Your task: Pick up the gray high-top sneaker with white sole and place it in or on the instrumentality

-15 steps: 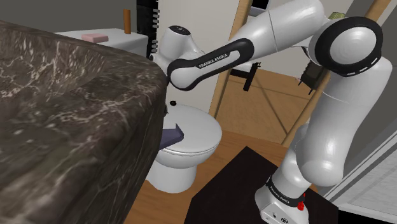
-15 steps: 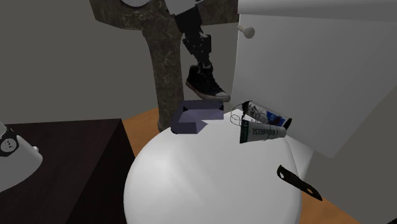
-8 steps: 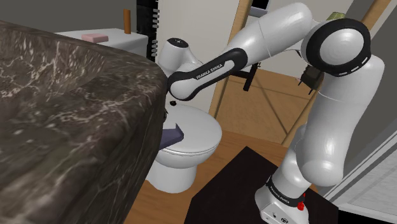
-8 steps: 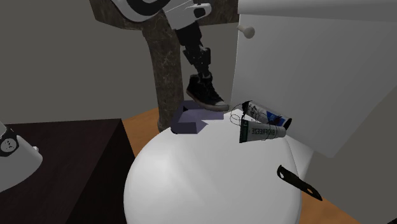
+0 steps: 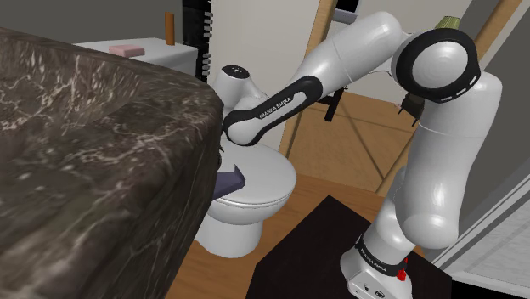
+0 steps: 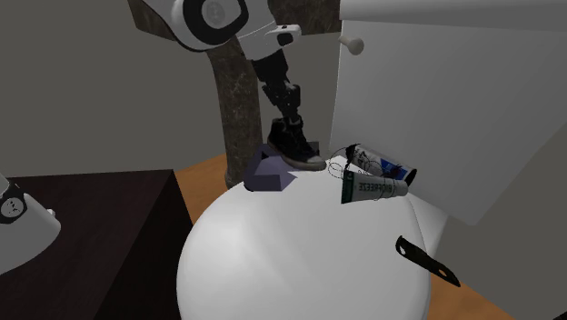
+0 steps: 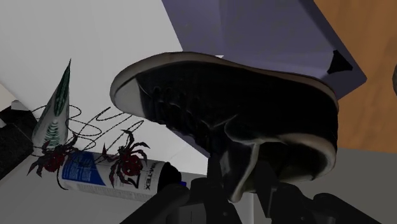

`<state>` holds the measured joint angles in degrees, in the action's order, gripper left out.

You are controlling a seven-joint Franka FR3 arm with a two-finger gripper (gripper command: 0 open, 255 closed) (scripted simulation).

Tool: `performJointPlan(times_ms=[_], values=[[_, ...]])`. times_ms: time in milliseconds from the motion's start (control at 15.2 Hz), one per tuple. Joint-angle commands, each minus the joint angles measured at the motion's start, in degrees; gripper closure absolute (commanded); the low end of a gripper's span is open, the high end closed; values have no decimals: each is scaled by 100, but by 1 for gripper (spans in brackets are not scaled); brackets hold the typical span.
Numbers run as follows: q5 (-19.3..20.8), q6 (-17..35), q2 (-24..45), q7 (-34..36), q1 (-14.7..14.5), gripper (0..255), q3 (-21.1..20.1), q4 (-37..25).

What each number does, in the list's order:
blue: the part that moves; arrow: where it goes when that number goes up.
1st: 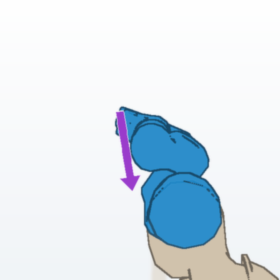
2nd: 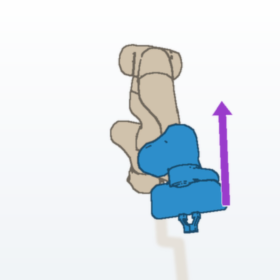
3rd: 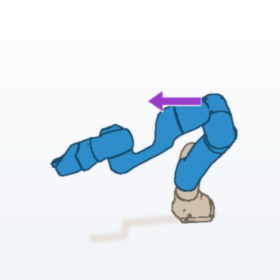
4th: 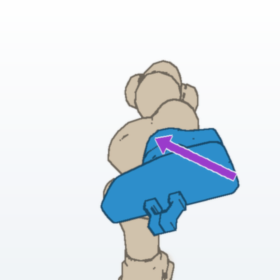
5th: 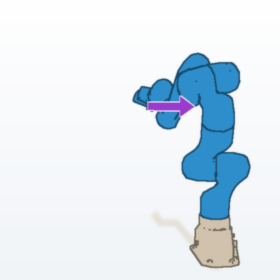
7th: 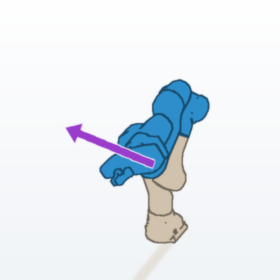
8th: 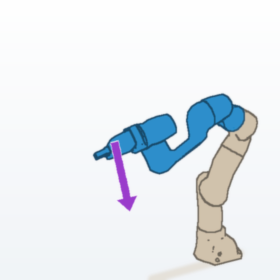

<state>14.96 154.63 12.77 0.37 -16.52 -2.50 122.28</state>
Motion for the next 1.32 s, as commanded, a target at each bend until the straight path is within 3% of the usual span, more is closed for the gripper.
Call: performJointPlan(times_ms=[0, 330, 396, 726, 990, 1254], values=[[7, 18, 13, 5, -1, 255, 3, -7], [7, 18, 13, 5, -1, 255, 3, -7], [6, 19, 15, 4, 0, 0, 3, -9], [7, 18, 13, 5, -1, 0, 3, -7], [-204, -492, -670, -147, 8, 0, -93, 163], [-204, -492, -670, -147, 6, 0, -90, 163]])
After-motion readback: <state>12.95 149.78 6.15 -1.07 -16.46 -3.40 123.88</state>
